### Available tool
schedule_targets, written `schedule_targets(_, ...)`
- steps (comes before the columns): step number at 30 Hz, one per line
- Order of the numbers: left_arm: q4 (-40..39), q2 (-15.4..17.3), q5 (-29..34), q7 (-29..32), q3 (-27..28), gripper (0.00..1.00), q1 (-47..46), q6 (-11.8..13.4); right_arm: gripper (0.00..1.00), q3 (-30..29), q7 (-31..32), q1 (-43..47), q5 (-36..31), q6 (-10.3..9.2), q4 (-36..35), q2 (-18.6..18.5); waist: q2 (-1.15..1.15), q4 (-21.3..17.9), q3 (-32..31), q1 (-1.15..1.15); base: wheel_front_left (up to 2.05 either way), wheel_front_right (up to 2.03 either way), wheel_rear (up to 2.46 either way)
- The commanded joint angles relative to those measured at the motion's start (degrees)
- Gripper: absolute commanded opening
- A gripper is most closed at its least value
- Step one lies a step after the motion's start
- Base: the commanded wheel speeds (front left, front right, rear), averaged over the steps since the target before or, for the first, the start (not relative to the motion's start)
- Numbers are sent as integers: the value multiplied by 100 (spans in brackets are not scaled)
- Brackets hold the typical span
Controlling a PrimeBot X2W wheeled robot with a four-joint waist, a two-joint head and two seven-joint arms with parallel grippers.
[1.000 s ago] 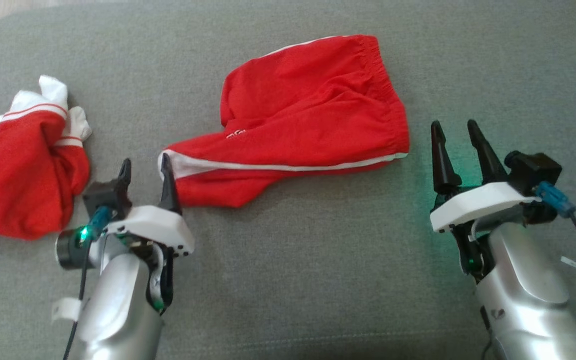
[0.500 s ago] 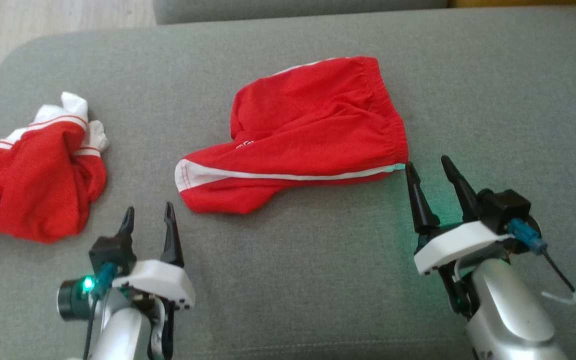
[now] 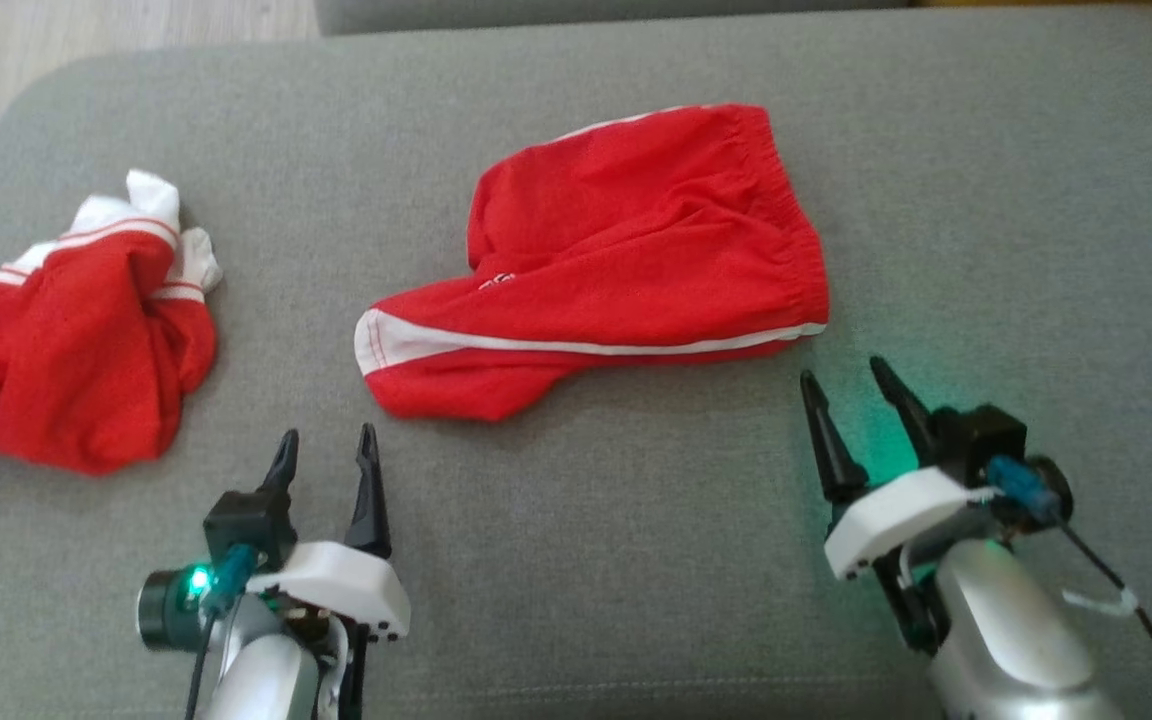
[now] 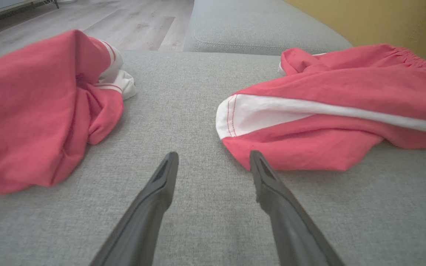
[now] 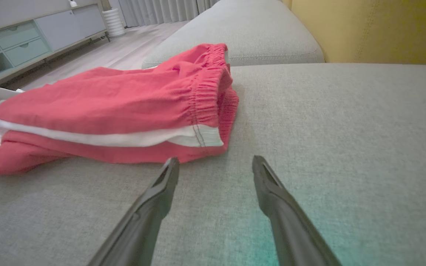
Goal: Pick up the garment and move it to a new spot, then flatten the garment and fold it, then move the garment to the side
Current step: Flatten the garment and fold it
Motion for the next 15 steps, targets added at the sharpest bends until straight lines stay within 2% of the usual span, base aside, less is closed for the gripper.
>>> schedule_targets(1,-173,84,-52,-60,135,100,-296,-3,100,99,-79,-353,-90,37,-130,50,0,43,104,0,0,0,0)
schedule_targets(12,-161,84,-138,-60,-122,100,-529,-34,100,60,-79,-766,-454,37,241,-114,0,209,413,0,0,0,0)
schedule_targets(15,-154,84,-157,-60,-157,100,-550,-41,86,91,-79,-793,-477,37,289,-145,0,231,442,0,0,0,0)
